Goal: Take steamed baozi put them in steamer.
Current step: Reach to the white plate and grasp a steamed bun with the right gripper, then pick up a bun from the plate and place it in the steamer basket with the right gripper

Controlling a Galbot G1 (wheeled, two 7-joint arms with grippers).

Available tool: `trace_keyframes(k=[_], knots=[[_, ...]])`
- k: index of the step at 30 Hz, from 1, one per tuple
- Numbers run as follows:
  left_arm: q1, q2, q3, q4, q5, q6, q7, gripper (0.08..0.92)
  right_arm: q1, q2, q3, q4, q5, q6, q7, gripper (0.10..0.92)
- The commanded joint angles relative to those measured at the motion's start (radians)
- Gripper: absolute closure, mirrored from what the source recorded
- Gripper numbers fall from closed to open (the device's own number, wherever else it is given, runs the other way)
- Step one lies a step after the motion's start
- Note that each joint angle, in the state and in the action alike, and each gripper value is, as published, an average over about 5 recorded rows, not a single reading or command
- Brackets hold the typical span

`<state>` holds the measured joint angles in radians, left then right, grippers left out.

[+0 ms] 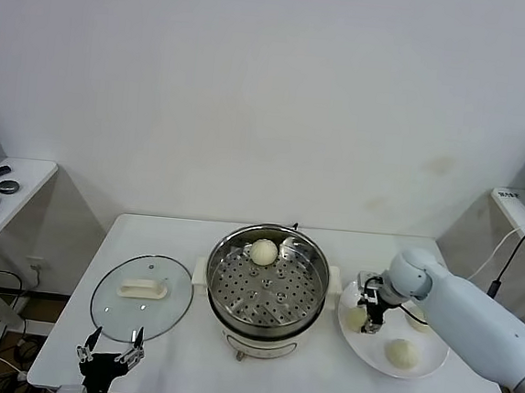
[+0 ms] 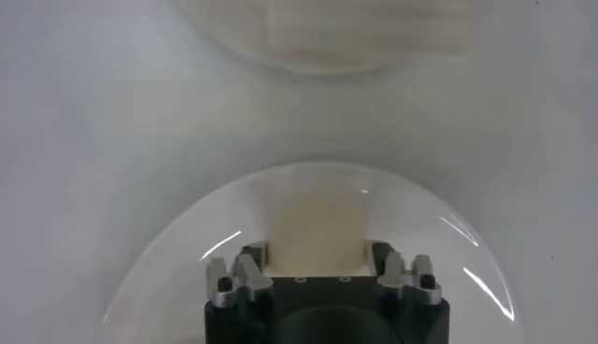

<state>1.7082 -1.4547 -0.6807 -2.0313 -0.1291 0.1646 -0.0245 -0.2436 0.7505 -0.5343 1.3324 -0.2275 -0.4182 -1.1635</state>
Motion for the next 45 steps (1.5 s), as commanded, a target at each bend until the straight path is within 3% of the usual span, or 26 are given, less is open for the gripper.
trace_keyframes(k=[1,8,18,28,45], knots=[[-0.002,0.001,0.001,0.001,0.004,0.000,-0.001,0.177,0.165,-0.092,-0.091,0.079,0.118,-0.024,-0.019,0.420],[-0.024,0.001,0.016,0.004,0.033,0.000,-0.004,0.177,0.581,-0.138,-0.371,0.177,0.342,-0.070,-0.076,0.415],[-0.032,0.002,0.024,-0.026,0.048,0.006,-0.010,0.177,0.932,0.048,-0.610,0.211,0.559,-0.150,-0.110,0.414],[-0.023,0.007,0.013,-0.056,0.031,0.009,-0.019,0.177,0.912,0.307,-0.665,0.145,0.656,-0.258,-0.056,0.414],[-0.029,-0.023,0.035,-0.092,0.021,0.018,-0.026,0.177,0.708,0.605,-0.697,-0.062,0.608,-0.308,0.074,0.419]])
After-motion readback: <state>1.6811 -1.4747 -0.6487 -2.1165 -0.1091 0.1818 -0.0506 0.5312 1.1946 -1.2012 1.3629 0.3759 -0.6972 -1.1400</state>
